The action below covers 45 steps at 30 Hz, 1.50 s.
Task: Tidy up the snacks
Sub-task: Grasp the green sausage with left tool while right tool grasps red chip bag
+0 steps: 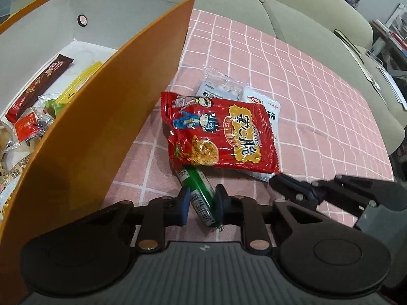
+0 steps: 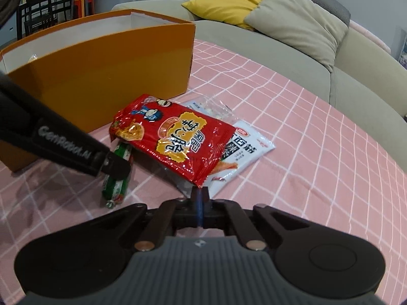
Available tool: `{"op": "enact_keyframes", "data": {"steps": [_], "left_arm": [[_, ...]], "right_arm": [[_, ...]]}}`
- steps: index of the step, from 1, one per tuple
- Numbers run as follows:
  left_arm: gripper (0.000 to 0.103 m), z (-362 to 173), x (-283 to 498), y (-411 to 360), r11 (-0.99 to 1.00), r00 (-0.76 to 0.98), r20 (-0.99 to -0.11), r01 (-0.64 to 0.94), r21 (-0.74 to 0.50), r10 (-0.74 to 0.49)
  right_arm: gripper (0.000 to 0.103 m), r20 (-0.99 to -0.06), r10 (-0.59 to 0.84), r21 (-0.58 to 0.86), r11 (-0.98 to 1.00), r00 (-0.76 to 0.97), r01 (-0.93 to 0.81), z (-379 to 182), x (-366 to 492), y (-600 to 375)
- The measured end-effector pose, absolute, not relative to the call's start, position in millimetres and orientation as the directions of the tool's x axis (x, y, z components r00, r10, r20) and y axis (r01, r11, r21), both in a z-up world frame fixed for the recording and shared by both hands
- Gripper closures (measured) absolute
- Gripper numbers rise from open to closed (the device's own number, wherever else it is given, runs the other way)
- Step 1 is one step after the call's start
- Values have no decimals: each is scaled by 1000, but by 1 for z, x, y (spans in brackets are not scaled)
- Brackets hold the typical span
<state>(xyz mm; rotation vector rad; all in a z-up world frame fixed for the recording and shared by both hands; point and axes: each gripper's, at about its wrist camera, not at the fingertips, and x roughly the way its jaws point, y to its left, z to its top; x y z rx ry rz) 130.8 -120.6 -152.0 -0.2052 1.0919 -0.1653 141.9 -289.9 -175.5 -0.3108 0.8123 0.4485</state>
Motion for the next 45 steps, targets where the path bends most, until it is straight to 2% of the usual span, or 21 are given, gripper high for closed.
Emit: {"op": "enact_keyframes", "data": {"steps": [4,6,8,9,13,15,21,23,27,33,39,44,45], "left_arm": [[91,-149,127,-122,974,449,-866,43,-224,-220],[92,-148,127,-120,976,442,-873,30,-217,-208],[92,-148,126,-117,976,431,-880,11,-215,-199],[92,-148,127,-115,976,426,-883,0,-220,-198],[88,-150,128,-113,975,429,-881,-10,-224,-198],[84,-151,130,-113,973,428,-881,-14,-231,-203],[73,-155,135,-111,968,424,-879,-24,-251,-217],[74,-155,135,-111,967,424,-879,-25,-252,-218],[85,-152,133,-111,972,425,-880,1,-235,-213],[97,-150,130,-112,976,402,-892,27,-214,-207],[98,-156,124,-106,978,363,-910,7,-211,-199],[95,-152,120,-106,970,390,-892,17,-241,-228],[90,-149,120,-105,968,399,-887,17,-249,-235]], "right_arm": [[103,-746,252,-157,833,616,-531,-173,128,-283],[99,-739,246,-200,808,627,-554,-173,125,-279],[76,-728,230,-248,789,646,-561,-173,125,-276],[73,-719,227,-271,779,657,-566,-172,126,-275],[73,-709,210,-343,731,673,-590,-176,134,-267],[81,-712,209,-358,713,670,-603,-179,135,-263],[89,-708,209,-367,707,674,-605,-179,130,-256],[91,-713,212,-356,712,669,-605,-177,129,-257],[94,-735,192,-318,750,650,-581,-175,125,-261],[94,-793,86,-231,873,603,-429,-167,115,-277],[94,-853,-39,-176,960,520,-216,-163,97,-289],[85,-867,42,-63,979,496,-194,-160,88,-293],[82,-861,57,-59,976,505,-211,-158,87,-292]]}}
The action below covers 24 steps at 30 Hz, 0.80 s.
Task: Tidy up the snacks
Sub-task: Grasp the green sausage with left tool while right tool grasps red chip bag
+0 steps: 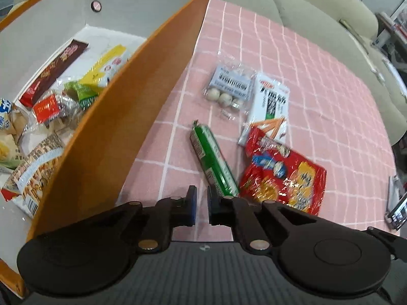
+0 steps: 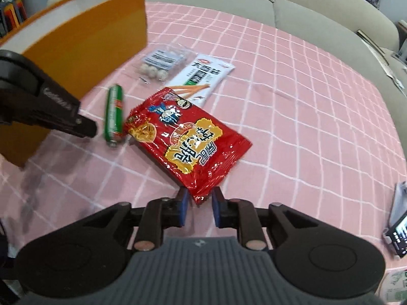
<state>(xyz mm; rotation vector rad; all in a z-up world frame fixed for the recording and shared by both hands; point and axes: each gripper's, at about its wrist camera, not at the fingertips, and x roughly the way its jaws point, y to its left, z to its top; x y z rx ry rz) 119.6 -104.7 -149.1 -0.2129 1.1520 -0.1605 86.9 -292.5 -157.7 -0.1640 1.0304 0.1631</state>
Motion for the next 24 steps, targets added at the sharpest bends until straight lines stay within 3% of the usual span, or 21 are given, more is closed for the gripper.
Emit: {"op": "enact_keyframes", "data": {"steps": [2,6,10,13,24], "left_arm": [[79,-144,121,-103,965,416,-876,13,-263,-244],[64,-138,126,-104,965,443,-865,7,-260,-236],[59,-141,133,-109,970,440,-871,-4,-245,-218],[57,-145,137,-111,973,431,-879,-9,-231,-205],[56,-160,151,-120,975,387,-899,4,-220,-204]], "right_arm": [[58,-845,79,-70,964,528,-256,-153,83,-293],[38,-803,131,-123,918,581,-376,-144,82,-286],[29,-778,174,-177,861,604,-476,-147,102,-284],[14,-787,231,-147,830,572,-538,-153,118,-284],[14,-825,273,-58,830,494,-555,-178,151,-284]]}}
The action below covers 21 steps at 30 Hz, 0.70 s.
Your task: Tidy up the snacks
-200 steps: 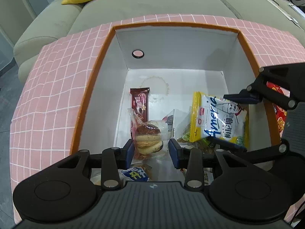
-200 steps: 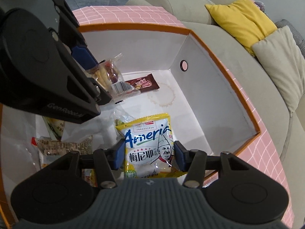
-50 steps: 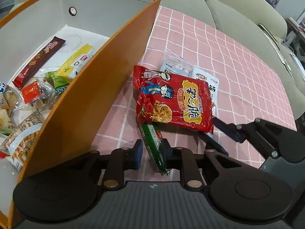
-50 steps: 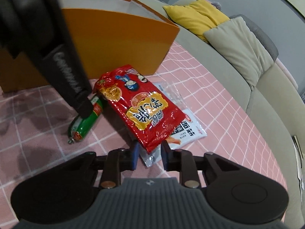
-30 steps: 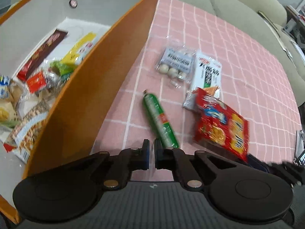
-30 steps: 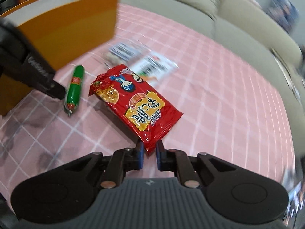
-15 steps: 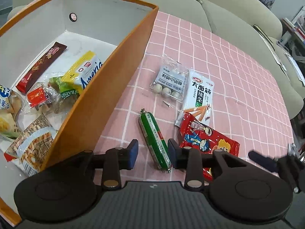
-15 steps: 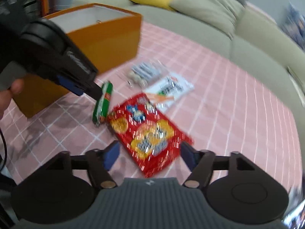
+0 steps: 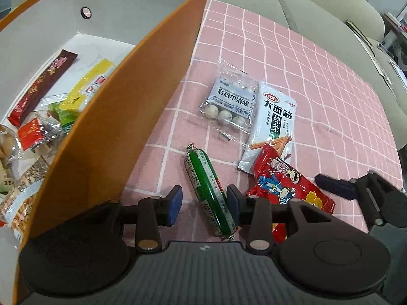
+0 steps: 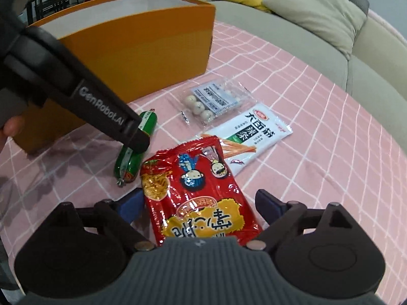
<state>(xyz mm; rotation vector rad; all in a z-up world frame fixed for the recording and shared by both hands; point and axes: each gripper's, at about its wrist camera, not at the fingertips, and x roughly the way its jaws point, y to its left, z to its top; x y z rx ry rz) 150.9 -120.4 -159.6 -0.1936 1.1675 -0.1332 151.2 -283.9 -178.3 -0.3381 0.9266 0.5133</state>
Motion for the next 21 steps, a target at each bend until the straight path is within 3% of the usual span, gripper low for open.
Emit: {"op": "enact_keyframes", "data": {"steps": [10,13,15,21], "left_arm": [[56,-165,157,-129,983,390,-903,33,-181,-179],[63,-165,158,-132,986,398,-902,49,-160,-166],[74,-165,156,-132,983,401,-898,66,-169,-181],[78,-164,152,-131,982,408,-894,97,-161,-186]], "right_arm": [[28,-844,251,4,887,475,-462,-186,151,-282],[30,-846,219,3,914,487,-406,-185,149,-280],[32,-846,199,5,931,495,-364,-184,147,-279],[34,-845,166,20,960,509,-280,-184,144,-277]]}}
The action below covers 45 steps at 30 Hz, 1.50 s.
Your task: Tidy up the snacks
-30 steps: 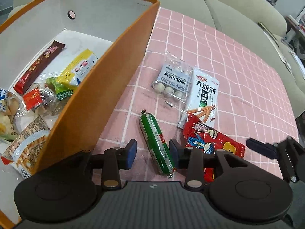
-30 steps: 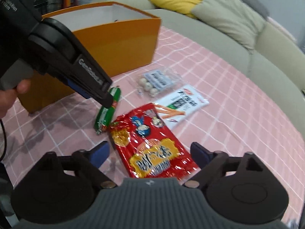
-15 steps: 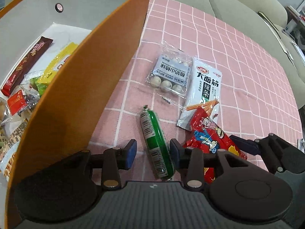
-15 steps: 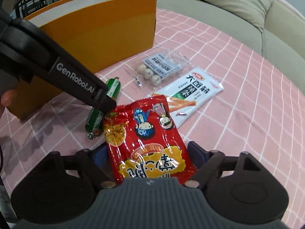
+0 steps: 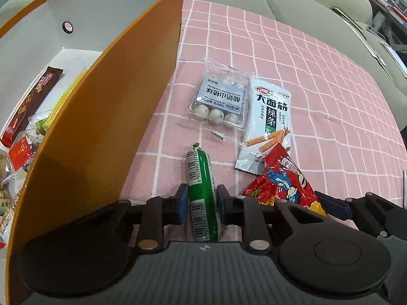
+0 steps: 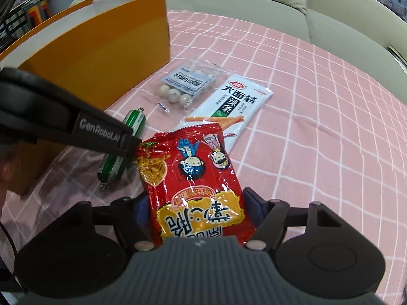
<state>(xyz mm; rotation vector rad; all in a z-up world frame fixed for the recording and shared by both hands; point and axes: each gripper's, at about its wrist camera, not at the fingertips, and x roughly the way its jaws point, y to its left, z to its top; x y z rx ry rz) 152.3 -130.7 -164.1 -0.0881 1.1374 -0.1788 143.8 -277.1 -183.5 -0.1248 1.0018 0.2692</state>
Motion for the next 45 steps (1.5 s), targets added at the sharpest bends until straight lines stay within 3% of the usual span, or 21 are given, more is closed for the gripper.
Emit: {"op": "enact_keyframes", "data": {"steps": [9,24,45], "left_arm": [[78,-149,135,-120,981,417,-888,97,-168,-193],[78,-78,92,-109,969,527,-814,165,-183,-243],[78,-1,82,-20,981,656,-729,147,-130,-195]], "right_arm": [[34,-826,165,62,977,540,-203,-167,128,-286],[34,-775,197,158,980,601,-118,-118,93,-283],[34,-650,338,191,940,681,-283,-28,93,-204]]}}
